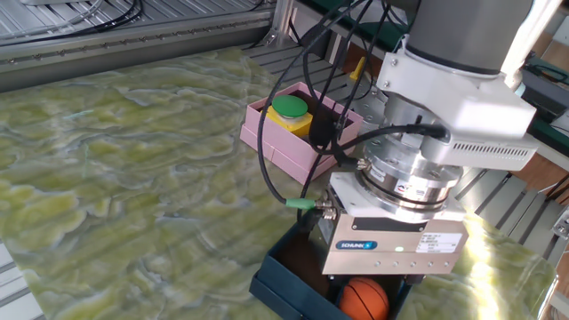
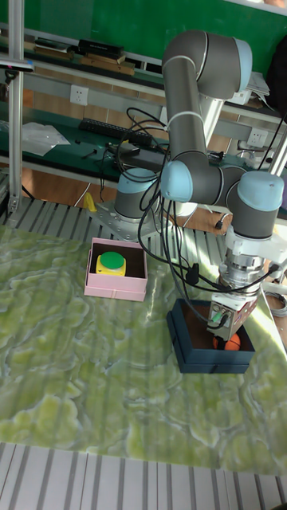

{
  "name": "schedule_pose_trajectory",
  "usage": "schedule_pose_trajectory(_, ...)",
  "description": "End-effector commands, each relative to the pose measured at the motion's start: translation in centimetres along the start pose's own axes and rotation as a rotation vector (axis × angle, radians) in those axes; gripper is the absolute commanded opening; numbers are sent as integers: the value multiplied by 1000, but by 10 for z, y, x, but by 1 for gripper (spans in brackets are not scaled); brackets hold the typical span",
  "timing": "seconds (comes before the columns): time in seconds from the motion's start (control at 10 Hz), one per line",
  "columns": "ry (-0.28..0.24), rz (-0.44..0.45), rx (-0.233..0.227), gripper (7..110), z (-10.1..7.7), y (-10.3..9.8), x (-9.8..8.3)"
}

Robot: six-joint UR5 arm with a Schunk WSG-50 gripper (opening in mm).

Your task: Move an object from one box to another

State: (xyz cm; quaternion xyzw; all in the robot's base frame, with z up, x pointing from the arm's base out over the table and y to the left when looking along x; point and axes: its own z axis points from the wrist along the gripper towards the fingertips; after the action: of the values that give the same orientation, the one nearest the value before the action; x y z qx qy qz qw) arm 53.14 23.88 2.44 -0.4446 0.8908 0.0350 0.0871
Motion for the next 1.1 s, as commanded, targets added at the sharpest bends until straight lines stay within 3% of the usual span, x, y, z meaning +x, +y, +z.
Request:
schedule_pose_trajectory(0.0, -6, 16, 2, 44, 0, -2, -1)
schedule_pose_trajectory(0.6, -18, 42, 6, 44, 0, -4, -1)
schedule_pose_trajectory(0.7, -21, 50, 4, 22, 0, -3, -1)
schedule_pose_trajectory(0.8, -31, 58, 6, 22, 0, -4, -2)
schedule_pose_trajectory(0.9, -36, 73, 6, 7, 0, -4, -3)
schedule_pose_trajectory(1.0, -39, 78, 4, 7, 0, -3, -3)
